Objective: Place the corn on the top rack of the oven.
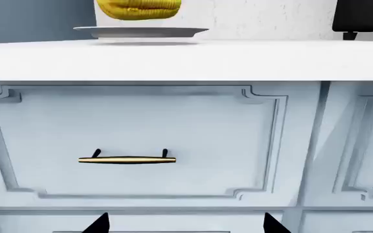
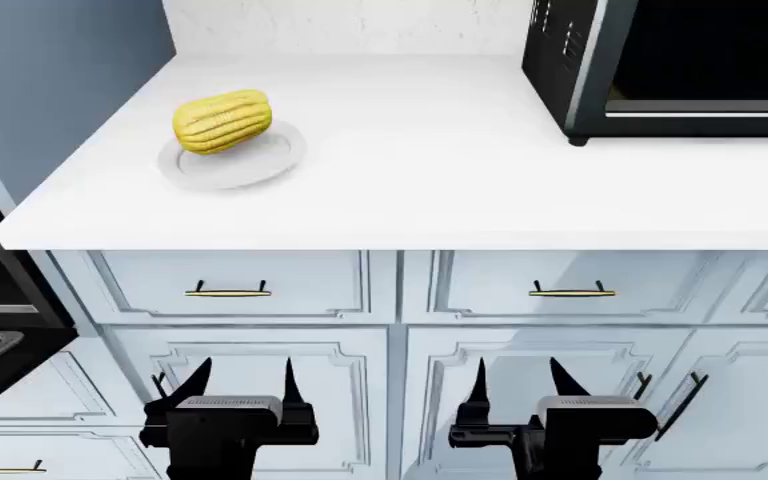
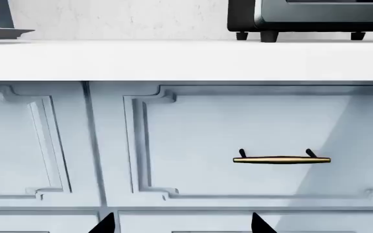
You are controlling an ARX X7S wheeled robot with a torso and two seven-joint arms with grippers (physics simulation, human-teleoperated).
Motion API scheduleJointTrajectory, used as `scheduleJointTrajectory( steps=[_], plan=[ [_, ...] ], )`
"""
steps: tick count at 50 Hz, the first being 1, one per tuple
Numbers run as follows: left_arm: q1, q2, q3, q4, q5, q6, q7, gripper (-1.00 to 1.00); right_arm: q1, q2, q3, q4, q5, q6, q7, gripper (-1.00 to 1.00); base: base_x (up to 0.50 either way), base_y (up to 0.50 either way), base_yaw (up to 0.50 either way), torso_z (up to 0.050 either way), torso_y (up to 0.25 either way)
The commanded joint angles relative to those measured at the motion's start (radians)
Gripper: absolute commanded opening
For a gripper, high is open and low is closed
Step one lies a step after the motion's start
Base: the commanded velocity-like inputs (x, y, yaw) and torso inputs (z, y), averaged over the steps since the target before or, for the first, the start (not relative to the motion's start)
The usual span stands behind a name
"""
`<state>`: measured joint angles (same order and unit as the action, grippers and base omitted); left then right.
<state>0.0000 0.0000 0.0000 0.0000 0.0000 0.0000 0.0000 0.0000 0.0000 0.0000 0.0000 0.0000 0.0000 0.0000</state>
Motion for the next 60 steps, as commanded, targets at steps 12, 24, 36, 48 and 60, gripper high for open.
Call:
scheduleJointTrajectory(
  steps=[12, 24, 36, 48, 60],
  plan=[
    [-0.013, -0.044, 0.064, -0.03, -0.049, 0.038, -0.045, 1.0, 0.014, 0.045, -0.054, 0.04, 0.067, -0.016, 0.041, 1.0, 0.0, 0.0, 0.0, 0.0, 0.0],
    [-0.029, -0.064, 0.09, -0.076, -0.041, 0.094, -0.081, 1.0, 0.004, 0.066, -0.075, 0.019, 0.082, -0.015, 0.071, 1.0, 0.0, 0.0, 0.0, 0.046, 0.0],
    [-0.029, -0.077, 0.106, -0.064, -0.051, 0.073, -0.103, 1.0, 0.004, 0.081, -0.09, 0.002, 0.118, -0.023, 0.073, 1.0, 0.0, 0.0, 0.0, 0.05, 0.0],
    [-0.052, -0.141, 0.044, 0.544, -0.216, -0.542, -0.15, 1.0, 0.019, 0.148, -0.136, -0.587, 0.145, 0.493, 0.041, 1.0, 0.0, 0.0, 0.0, 0.05, 0.0],
    [-0.42, -0.16, -0.181, 0.975, -0.488, -1.467, -0.148, 1.0, 0.378, 0.255, 0.096, -1.047, 0.691, 1.328, 0.256, 1.0, 0.0, 0.0, 0.0, 0.032, 0.0]
  ],
)
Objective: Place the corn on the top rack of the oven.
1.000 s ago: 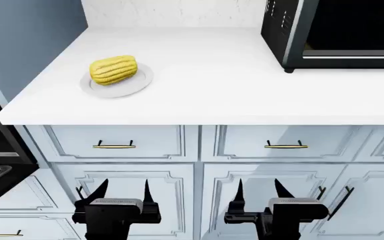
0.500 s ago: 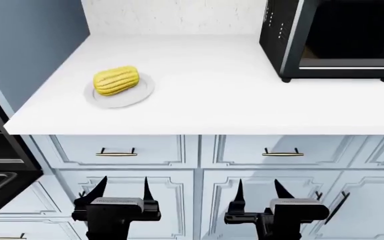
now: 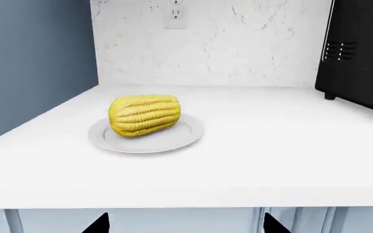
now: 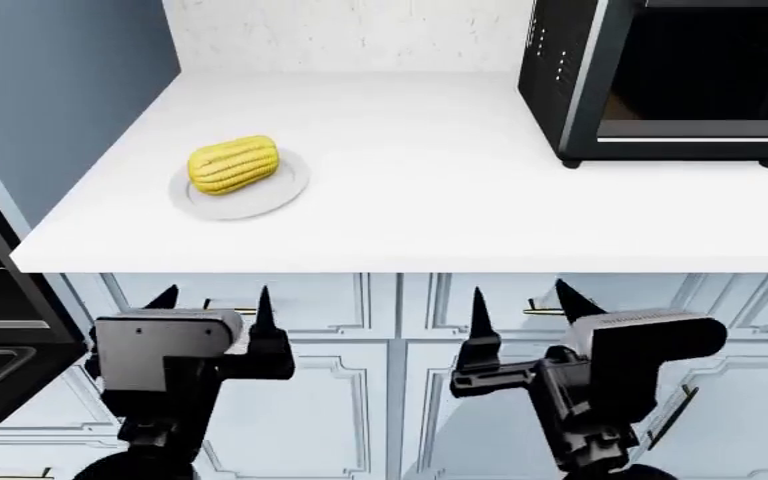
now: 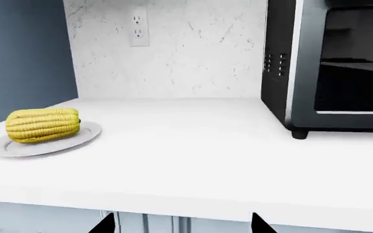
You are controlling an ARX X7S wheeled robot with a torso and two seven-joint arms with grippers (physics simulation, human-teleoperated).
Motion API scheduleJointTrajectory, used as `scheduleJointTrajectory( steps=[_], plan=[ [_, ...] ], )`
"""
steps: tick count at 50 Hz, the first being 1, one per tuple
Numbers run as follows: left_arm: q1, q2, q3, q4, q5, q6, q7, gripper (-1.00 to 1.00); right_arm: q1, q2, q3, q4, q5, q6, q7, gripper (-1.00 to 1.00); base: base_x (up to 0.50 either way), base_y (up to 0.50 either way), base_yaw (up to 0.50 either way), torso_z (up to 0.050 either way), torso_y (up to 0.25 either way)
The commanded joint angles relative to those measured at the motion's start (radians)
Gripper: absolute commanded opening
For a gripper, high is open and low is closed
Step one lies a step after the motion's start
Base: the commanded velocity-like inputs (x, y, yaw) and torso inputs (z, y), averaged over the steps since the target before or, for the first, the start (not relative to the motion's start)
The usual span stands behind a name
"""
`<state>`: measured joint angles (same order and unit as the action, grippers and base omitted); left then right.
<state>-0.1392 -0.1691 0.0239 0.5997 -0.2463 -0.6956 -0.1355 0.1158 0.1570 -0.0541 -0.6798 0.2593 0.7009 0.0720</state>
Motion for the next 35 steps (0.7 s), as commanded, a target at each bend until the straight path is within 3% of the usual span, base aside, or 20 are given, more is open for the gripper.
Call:
scheduleJointTrajectory(
  steps=[1, 3, 4, 6, 8, 9, 10, 11, 14, 18, 26, 35],
  plan=[
    [-0.303, -0.002, -0.202, 0.382, -0.242, -0.786, -0.018, 1.0, 0.321, 0.126, 0.203, -0.367, 0.581, 0.672, 0.31, 1.0, 0.0, 0.0, 0.0, 0.0, 0.0],
    [-0.364, -0.001, -0.264, 0.388, -0.307, -0.874, -0.032, 1.0, 0.452, 0.135, 0.309, -0.344, 0.881, 0.796, 0.533, 1.0, 0.0, 0.0, 0.0, 0.0, 0.0],
    [-0.385, -0.028, -0.298, 0.371, -0.421, -0.875, -0.108, 1.0, 0.496, 0.127, 0.35, -0.303, 1.031, 0.83, 0.647, 1.0, 0.0, 0.0, 0.0, 0.0, 0.0],
    [-0.475, -0.148, -0.385, 0.226, -0.721, -0.874, -0.408, 1.0, 0.63, 0.237, 0.238, -0.19, 1.331, 0.769, 0.947, 1.0, 0.0, 0.0, 0.0, 0.0, 0.0],
    [-0.538, -0.22, -0.339, 0.1, -1.021, -0.847, -0.708, 1.0, 0.708, 0.315, 0.155, -0.137, 1.631, 0.678, 1.136, 1.0, 0.0, 0.0, 0.0, 0.0, 0.0],
    [-0.56, -0.239, -0.324, 0.084, -1.171, -0.838, -0.858, 1.0, 0.788, 0.396, 0.015, -0.095, 1.742, 0.671, 1.221, 1.0, 0.0, 0.0, 0.0, 0.0, 0.0],
    [-0.561, -0.247, -0.303, 0.077, -1.321, -0.843, -0.885, 1.0, 0.852, 0.442, -0.054, -0.092, 1.788, 0.672, 1.272, 1.0, 0.0, 0.0, 0.0, 0.0, 0.0],
    [-0.551, -0.257, -0.282, 0.073, -1.446, -0.839, -0.894, 1.0, 0.808, 0.415, 0.021, -0.092, 1.786, 0.625, 1.24, 1.0, 0.0, 0.0, 0.0, 0.0, 0.0],
    [-0.602, -0.288, -0.275, 0.077, -1.482, -0.817, -0.881, 1.0, 0.848, 0.445, -0.04, -0.078, 1.837, 0.61, 1.273, 1.0, 0.0, 0.0, 0.0, 0.0, 0.0],
    [-0.679, -0.316, -0.272, 0.039, -1.443, -0.812, -0.823, 1.0, 0.932, 0.492, -0.107, -0.063, 1.922, 0.554, 1.338, 1.0, 0.0, 0.0, 0.0, 0.0, 0.0],
    [-0.686, -0.351, -0.271, 0.058, -1.303, -0.797, -0.647, 1.0, 0.936, 0.494, -0.065, -0.054, 1.902, 0.526, 1.318, 1.0, 0.0, 0.0, 0.0, 0.0, 0.0],
    [-0.661, -0.368, -0.257, 0.055, -1.27, -0.772, -0.621, 1.0, 0.96, 0.509, -0.071, -0.031, 1.896, 0.517, 1.311, 1.0, 0.0, 0.0, 0.0, 0.0, 0.0]
  ],
)
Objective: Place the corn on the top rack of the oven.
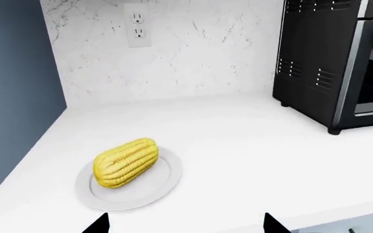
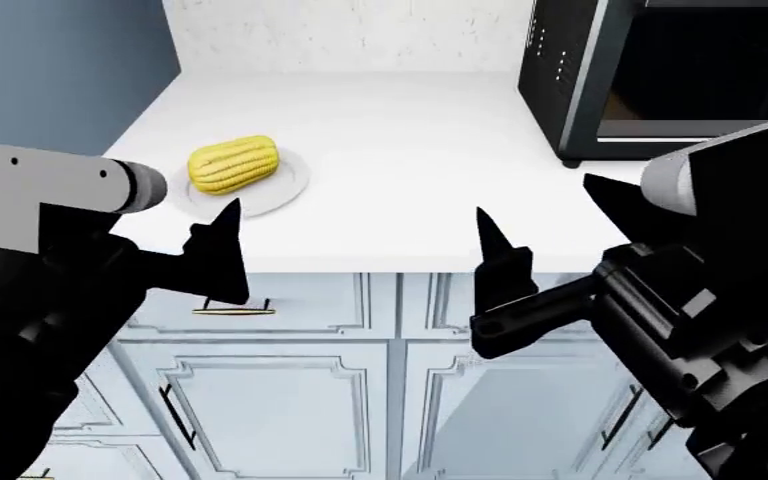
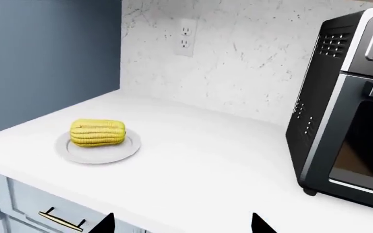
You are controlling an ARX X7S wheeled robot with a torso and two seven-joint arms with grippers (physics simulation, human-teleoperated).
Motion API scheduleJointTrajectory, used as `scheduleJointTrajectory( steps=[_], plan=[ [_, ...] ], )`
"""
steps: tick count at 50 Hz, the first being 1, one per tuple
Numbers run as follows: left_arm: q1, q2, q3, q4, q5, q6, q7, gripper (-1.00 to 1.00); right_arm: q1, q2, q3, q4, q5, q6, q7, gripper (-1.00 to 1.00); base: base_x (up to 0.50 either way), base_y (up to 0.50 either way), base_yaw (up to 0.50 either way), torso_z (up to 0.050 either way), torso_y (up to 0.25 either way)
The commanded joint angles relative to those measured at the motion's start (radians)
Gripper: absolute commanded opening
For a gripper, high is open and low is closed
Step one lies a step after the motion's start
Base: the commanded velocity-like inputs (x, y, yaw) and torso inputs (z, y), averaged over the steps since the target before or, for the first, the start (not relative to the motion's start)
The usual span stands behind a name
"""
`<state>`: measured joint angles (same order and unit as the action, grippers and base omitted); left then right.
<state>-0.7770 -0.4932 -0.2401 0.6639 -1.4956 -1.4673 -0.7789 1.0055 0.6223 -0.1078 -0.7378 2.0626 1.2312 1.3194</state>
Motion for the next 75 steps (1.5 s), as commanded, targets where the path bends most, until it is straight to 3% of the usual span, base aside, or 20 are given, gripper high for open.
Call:
scheduleJointTrajectory(
  steps=[1, 13, 17, 49, 50, 51, 52, 57, 59, 61, 69, 73, 74, 75],
  plan=[
    [-0.024, -0.046, 0.009, -0.009, -0.021, 0.002, 0.024, 1.0, 0.069, 0.044, -0.016, 0.027, 0.09, -0.015, 0.063, 1.0, 0.0, 0.0, 0.0, 0.0, 0.0],
    [-0.023, -0.06, 0.032, -0.019, -0.013, 0.026, 0.031, 1.0, 0.071, 0.046, -0.01, 0.03, 0.087, -0.046, 0.055, 1.0, 0.1, 0.0, 0.0, 0.0, 0.0],
    [-0.031, -0.06, 0.032, -0.037, -0.057, 0.033, -0.024, 1.0, 0.077, 0.051, -0.018, 0.039, 0.091, -0.049, 0.05, 1.0, 0.49, 0.0, 0.0, 0.0, 0.0],
    [-0.03, -0.087, 0.088, -0.079, -0.005, 0.085, 0.032, 1.0, 0.134, 0.068, -0.105, 0.04, 0.113, -0.086, 0.067, 1.0, 0.43, 0.0, 0.0, 0.0, 0.0],
    [-0.038, -0.088, 0.082, -0.127, -0.087, 0.085, 0.002, 1.0, 0.13, 0.068, -0.105, 0.039, 0.111, -0.086, 0.063, 1.0, 0.0, 0.0, 0.0, 0.0, 0.0],
    [-0.047, -0.102, 0.104, -0.103, -0.015, 0.082, 0.039, 1.0, 0.126, 0.068, -0.103, 0.037, 0.108, -0.085, 0.059, 1.0, 0.0, 0.0, 0.0, 0.0, 0.0],
    [-0.053, -0.102, 0.095, -0.145, -0.079, 0.085, 0.022, 1.0, 0.12, 0.068, -0.101, 0.034, 0.104, -0.082, 0.053, 1.0, 0.0, 0.0, 0.0, 0.0, 0.0],
    [-0.136, -0.137, 0.123, -0.202, -0.042, 0.073, 0.105, 1.0, 0.097, 0.074, -0.067, 0.03, 0.083, -0.076, 0.015, 1.0, 0.0, 0.0, 0.0, 0.0, 0.0],
    [-0.155, -0.16, 0.156, -0.218, 0.05, 0.08, 0.163, 1.0, 0.086, 0.071, -0.059, 0.031, 0.072, -0.071, -0.001, 1.0, 0.0, 0.0, 0.0, 0.0, 0.0],
    [-0.17, -0.183, 0.146, -0.248, -0.031, 0.056, 0.197, 1.0, 0.086, 0.068, -0.059, 0.037, 0.06, -0.062, -0.015, 1.0, 0.0, 0.0, 0.0, 0.0, 0.0],
    [-0.216, -0.243, 0.19, -0.29, -0.016, 0.024, 0.228, 1.0, 0.053, 0.046, -0.035, 0.048, -0.006, -0.038, -0.077, 1.0, 0.0, 0.0, 0.0, 0.0, 0.0],
    [-0.197, -0.287, 0.198, -0.26, 0.046, 0.042, 0.314, 1.0, 0.059, 0.047, -0.043, 0.049, -0.007, -0.038, -0.076, 1.0, 0.0, 0.0, 0.0, 0.0, 0.0],
    [-0.111, -0.33, 0.232, -0.234, 0.127, 0.088, 0.461, 1.0, 0.037, 0.046, -0.027, 0.049, -0.032, -0.032, -0.093, 1.0, 0.0, 0.0, 0.0, 0.0, 0.0],
    [-0.099, -0.334, 0.225, -0.237, 0.122, 0.094, 0.475, 1.0, 0.037, 0.048, -0.026, 0.048, -0.032, -0.033, -0.093, 1.0, 0.0, 0.0, 0.0, 0.0, 0.0]
  ],
)
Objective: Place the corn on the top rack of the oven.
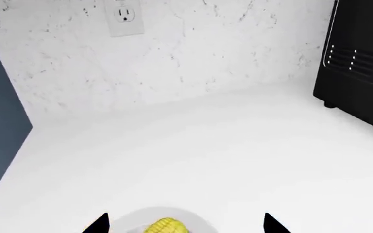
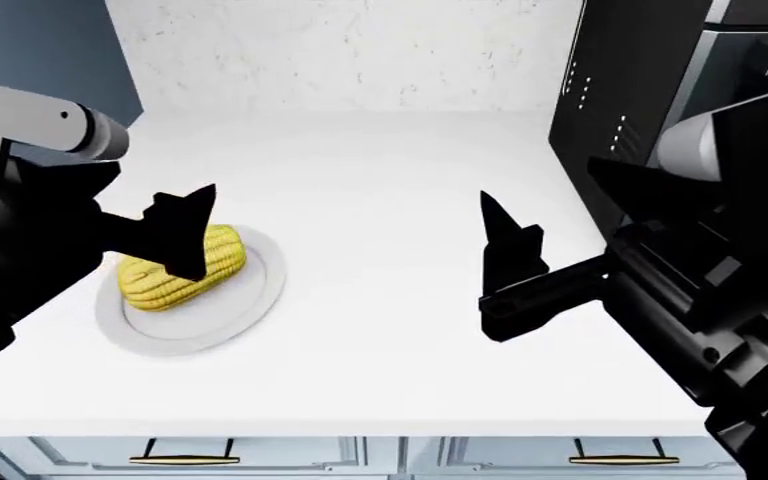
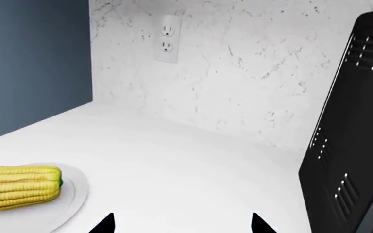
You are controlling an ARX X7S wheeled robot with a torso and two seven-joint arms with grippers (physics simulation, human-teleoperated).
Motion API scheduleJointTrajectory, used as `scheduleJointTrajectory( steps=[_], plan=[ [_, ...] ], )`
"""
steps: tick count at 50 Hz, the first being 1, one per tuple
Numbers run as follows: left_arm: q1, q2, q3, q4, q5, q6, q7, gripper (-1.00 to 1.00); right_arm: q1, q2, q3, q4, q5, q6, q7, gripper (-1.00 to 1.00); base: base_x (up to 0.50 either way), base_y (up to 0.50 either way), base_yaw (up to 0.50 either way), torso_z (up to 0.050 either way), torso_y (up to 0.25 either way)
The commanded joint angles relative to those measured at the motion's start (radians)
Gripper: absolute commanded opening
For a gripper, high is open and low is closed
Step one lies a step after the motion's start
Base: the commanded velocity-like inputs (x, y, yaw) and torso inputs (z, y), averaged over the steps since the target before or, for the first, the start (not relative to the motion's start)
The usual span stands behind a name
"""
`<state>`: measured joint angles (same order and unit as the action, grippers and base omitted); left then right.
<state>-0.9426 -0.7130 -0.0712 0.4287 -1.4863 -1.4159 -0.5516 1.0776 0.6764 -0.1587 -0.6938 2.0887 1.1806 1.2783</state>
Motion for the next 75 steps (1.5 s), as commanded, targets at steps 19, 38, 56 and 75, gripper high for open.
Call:
scheduleJointTrajectory(
  steps=[19, 38, 56, 75],
  plan=[
    [0.096, -0.175, 0.19, -0.037, 0.331, 0.161, 0.458, 1.0, -0.064, -0.006, 0.035, 0.006, -0.1, 0.016, -0.088, 1.0, 0.0, 0.0, 0.0, 0.0, 0.0],
    [0.104, -0.195, 0.282, -0.152, 0.467, 0.268, 0.589, 1.0, -0.074, -0.015, 0.028, 0.027, -0.158, 0.032, -0.139, 1.0, 0.0, 0.0, 0.0, 0.0, 0.0],
    [0.094, -0.203, 0.337, -0.179, 0.525, 0.273, 0.59, 1.0, -0.069, -0.002, 0.02, 0.025, -0.163, 0.024, -0.142, 1.0, 0.0, 0.0, 0.0, 0.0, 0.0],
    [0.089, -0.194, 0.422, -0.21, 0.601, 0.301, 0.616, 1.0, -0.077, 0.005, 0.016, 0.02, -0.176, 0.015, -0.153, 1.0, 0.0, 0.0, 0.0, 0.0, 0.0]
  ],
)
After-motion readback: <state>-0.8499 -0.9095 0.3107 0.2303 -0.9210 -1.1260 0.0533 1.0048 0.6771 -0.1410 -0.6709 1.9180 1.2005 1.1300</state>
